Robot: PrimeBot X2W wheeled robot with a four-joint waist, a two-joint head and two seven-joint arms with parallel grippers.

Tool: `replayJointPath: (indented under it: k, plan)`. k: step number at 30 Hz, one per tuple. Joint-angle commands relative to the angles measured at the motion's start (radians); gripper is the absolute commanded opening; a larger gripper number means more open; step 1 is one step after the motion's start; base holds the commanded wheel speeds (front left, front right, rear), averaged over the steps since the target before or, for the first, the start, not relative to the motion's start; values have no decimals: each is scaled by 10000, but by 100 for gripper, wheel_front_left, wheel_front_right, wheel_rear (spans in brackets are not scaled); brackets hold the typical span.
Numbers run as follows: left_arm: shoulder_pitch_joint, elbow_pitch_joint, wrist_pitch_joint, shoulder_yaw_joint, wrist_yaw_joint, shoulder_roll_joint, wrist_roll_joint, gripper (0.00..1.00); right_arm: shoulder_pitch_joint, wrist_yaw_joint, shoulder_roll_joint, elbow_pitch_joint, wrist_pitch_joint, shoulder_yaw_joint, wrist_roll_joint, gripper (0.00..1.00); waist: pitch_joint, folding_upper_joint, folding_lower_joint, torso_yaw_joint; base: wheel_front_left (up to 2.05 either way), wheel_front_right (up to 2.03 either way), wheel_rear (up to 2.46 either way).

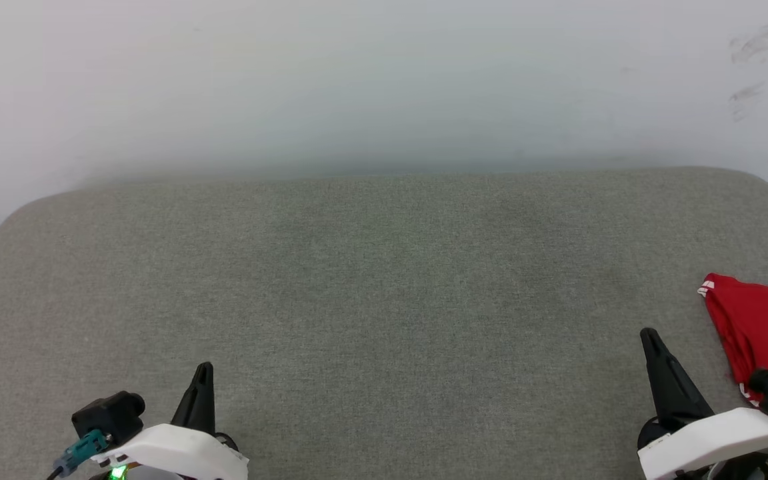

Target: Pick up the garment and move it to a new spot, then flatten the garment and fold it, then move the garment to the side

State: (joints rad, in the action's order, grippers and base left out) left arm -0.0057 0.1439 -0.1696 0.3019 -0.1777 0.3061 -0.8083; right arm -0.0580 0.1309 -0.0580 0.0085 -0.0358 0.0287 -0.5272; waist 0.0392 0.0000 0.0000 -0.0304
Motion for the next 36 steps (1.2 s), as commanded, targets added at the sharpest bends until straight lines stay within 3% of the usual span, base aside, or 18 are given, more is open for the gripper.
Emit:
replayJointPath:
  k: [1,36]
  plan:
    - [-314,-54,74,-244,130,-3,-318,0,362,1,-74,-36,18,37,-447,0,-6,0,0,5,0,0,0]
    - [-679,415,1239,-1923,1487,-1086,-3896,0,974,0,-140,1035,-216,243,-5284,0,-148,0,0,106,0,0,0]
